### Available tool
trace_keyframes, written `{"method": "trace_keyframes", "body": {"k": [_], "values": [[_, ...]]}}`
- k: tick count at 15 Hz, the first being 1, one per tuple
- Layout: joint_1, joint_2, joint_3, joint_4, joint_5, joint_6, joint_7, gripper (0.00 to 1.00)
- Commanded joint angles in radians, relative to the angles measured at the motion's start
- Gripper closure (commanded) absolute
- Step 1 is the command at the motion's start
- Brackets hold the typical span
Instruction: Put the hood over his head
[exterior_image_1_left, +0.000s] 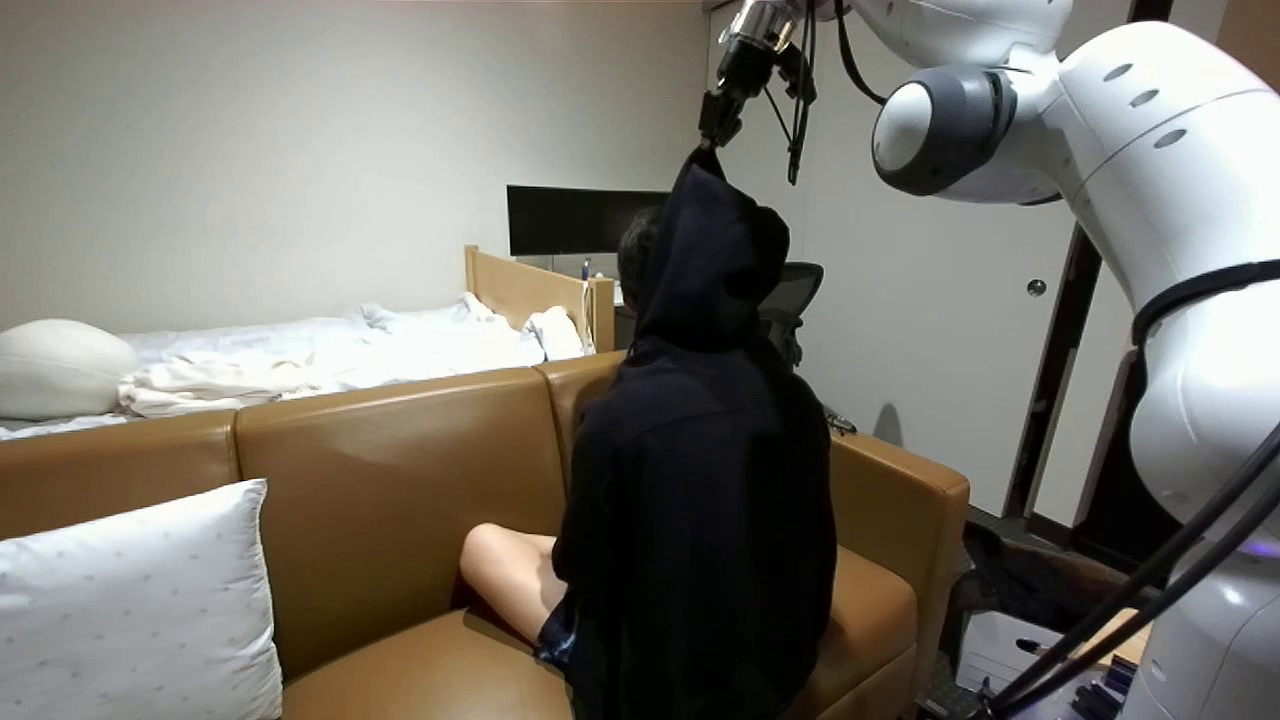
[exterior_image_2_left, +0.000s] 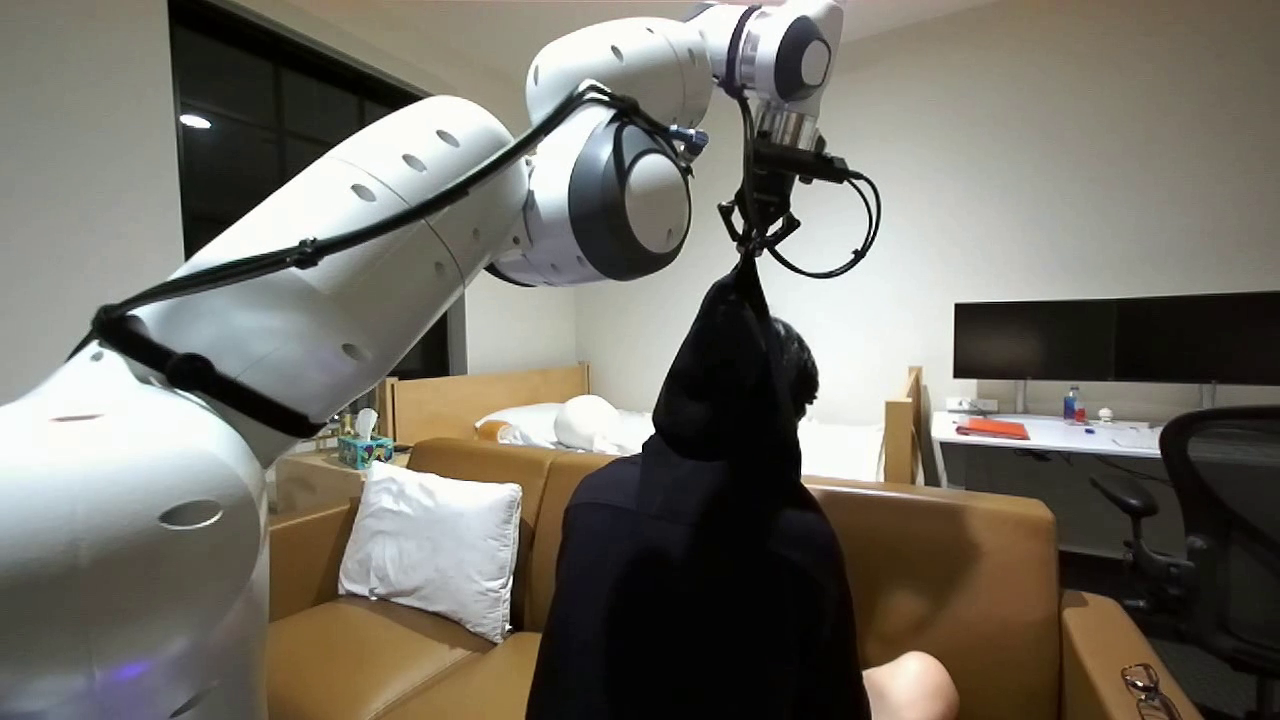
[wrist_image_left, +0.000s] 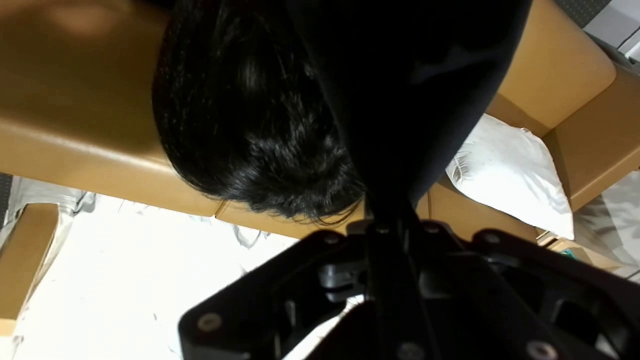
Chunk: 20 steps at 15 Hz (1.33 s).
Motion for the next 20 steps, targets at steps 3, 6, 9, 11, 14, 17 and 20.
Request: {"method": "trace_keyframes", "body": {"k": [3, 6, 9, 11, 14, 17, 20], "values": [[-0.009, 0.000, 0.039, 0.000, -0.031, 0.002, 0.006, 0.99], [-0.013, 0.006, 0.047, -0.001, -0.039, 0.004, 0.009, 0.99], [-0.018, 0.012, 0.046, -0.001, -0.051, 0.009, 0.015, 0.99], [-0.021, 0.017, 0.044, -0.001, -0.059, 0.014, 0.020, 0.99], [-0.027, 0.022, 0.041, -0.001, -0.070, 0.015, 0.026, 0.99], [-0.033, 0.030, 0.038, -0.001, -0.081, 0.021, 0.033, 0.99], [-0.042, 0.047, 0.035, -0.002, -0.087, 0.027, 0.055, 0.99]]}}
